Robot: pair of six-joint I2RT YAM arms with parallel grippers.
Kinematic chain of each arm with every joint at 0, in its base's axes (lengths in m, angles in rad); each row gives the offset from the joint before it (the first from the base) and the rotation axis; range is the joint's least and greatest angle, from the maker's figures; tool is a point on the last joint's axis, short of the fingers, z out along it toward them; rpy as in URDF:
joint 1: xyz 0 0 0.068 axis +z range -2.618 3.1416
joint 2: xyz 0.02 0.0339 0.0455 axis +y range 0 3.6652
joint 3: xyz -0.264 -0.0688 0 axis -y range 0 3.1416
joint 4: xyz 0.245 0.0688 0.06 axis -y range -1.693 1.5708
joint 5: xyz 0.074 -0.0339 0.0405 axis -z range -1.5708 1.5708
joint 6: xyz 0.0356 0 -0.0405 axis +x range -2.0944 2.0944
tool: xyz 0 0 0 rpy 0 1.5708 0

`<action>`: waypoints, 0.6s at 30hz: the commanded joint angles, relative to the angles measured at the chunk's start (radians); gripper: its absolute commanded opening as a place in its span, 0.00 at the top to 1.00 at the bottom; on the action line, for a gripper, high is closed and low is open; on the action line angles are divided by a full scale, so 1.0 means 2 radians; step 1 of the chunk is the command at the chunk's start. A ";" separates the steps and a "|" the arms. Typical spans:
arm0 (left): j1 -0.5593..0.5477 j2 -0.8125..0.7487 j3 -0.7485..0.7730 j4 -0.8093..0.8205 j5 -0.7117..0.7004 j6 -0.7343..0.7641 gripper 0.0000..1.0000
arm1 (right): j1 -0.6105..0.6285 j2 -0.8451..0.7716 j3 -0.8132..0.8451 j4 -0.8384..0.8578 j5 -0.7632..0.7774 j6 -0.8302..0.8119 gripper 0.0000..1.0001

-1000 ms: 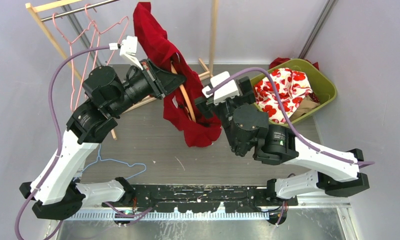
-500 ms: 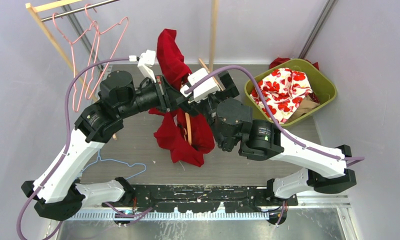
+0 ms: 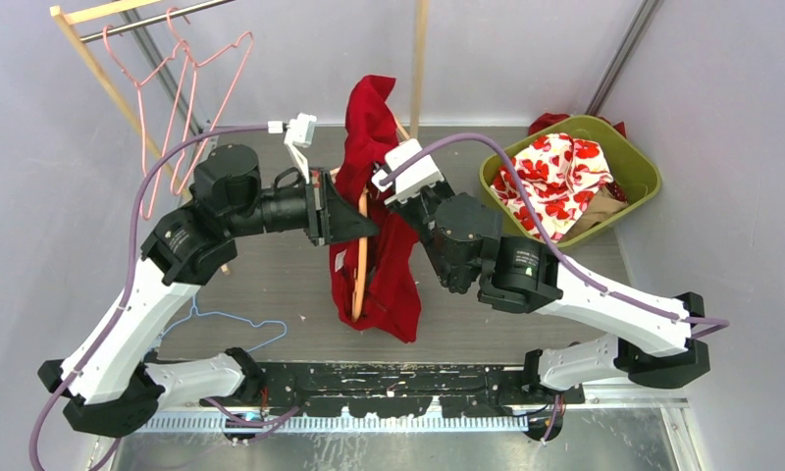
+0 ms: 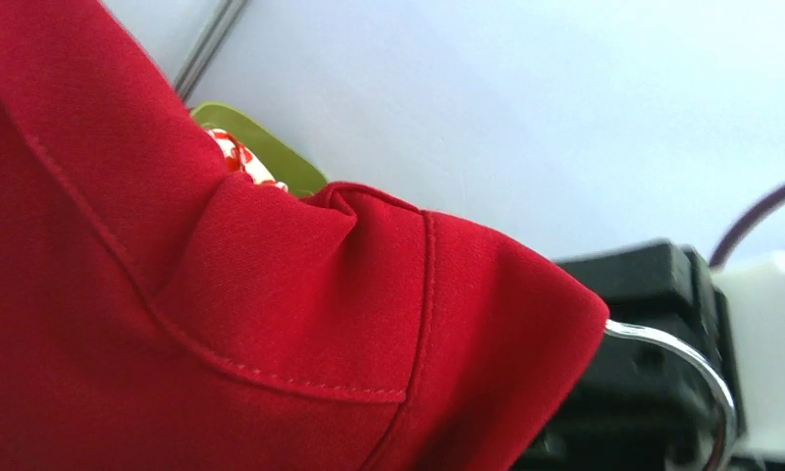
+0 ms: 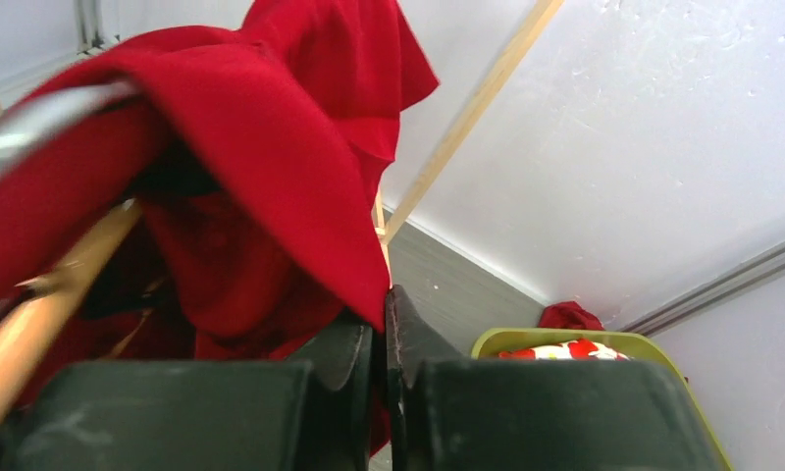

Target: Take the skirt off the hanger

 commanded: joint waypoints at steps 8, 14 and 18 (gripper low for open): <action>0.000 -0.084 -0.090 0.017 0.107 0.233 1.00 | -0.008 -0.040 0.006 0.063 0.010 -0.039 0.95; -0.001 -0.102 -0.189 0.094 0.060 0.364 1.00 | -0.011 -0.037 0.018 0.068 0.008 -0.047 0.94; -0.001 -0.084 -0.233 0.176 -0.032 0.437 1.00 | -0.011 -0.028 0.029 0.068 0.001 -0.053 0.95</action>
